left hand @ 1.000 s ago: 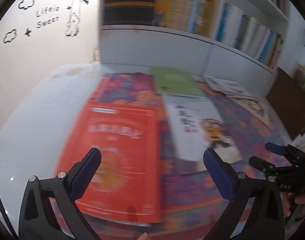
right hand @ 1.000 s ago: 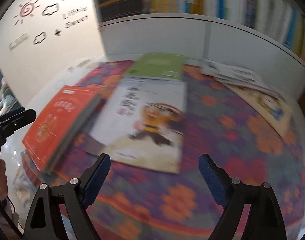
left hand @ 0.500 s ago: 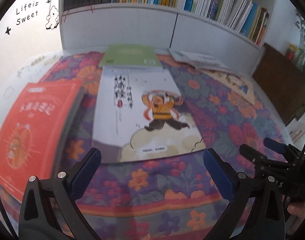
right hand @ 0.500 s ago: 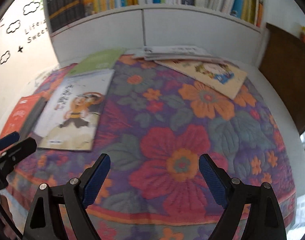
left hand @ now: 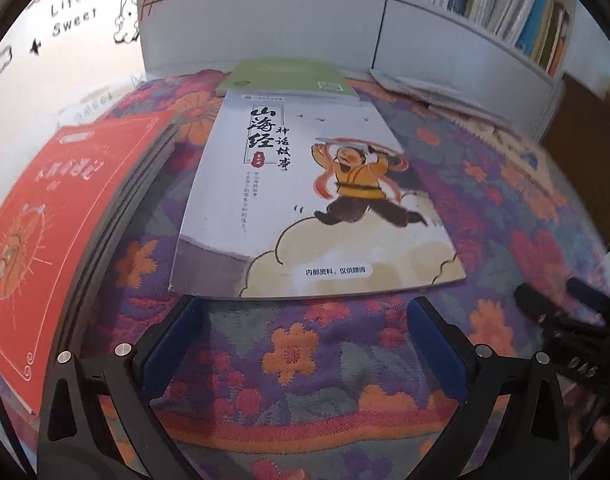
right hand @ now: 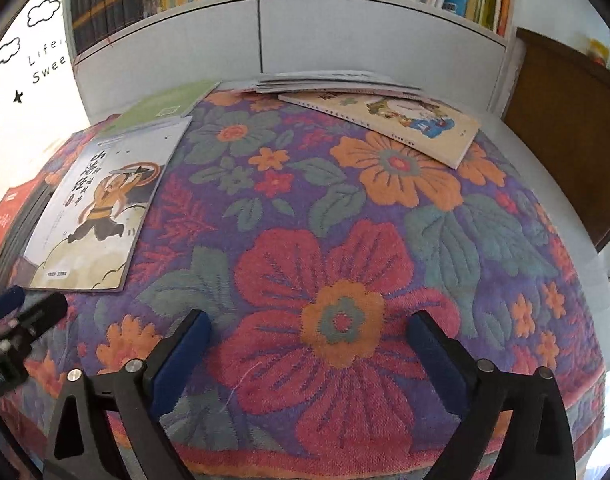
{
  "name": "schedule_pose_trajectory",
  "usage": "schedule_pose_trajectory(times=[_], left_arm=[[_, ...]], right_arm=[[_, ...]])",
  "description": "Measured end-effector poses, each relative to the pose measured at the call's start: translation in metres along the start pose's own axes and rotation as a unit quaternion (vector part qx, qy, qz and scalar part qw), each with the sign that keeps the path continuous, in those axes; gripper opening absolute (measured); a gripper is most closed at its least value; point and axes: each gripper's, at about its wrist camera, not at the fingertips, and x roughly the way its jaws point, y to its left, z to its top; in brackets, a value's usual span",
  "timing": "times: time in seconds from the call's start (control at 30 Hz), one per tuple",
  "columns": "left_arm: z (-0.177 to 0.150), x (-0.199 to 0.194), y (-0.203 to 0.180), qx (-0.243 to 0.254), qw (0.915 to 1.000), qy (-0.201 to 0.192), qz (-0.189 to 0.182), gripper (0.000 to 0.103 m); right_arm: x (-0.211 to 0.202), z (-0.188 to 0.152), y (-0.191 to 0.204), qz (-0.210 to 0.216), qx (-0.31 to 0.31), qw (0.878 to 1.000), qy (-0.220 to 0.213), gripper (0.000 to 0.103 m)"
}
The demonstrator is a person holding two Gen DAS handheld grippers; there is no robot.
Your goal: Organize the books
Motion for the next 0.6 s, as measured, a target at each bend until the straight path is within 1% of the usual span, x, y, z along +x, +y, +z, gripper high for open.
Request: schedule_pose_trajectory(times=[0.1,0.27,0.6], left_arm=[[-0.0001,0.0023,-0.0037,0.012,0.9998,0.008,0.011,0.102],[0.0007,0.0046,-0.0069,0.018,0.9995,0.011,0.023,0.103],[-0.0003,0.0047,-0.0053,0.018,0.9996,0.009,0.021,0.103]], right_arm=[[0.003,0.0015,-0.0008,0.0,0.003,1.0,0.005,0.103],[0.0029,0.0007,0.002,-0.008,0.002,1.0,0.004,0.103],[0.0014,-0.0008,0.0017,-0.005,0.007,1.0,0.002,0.103]])
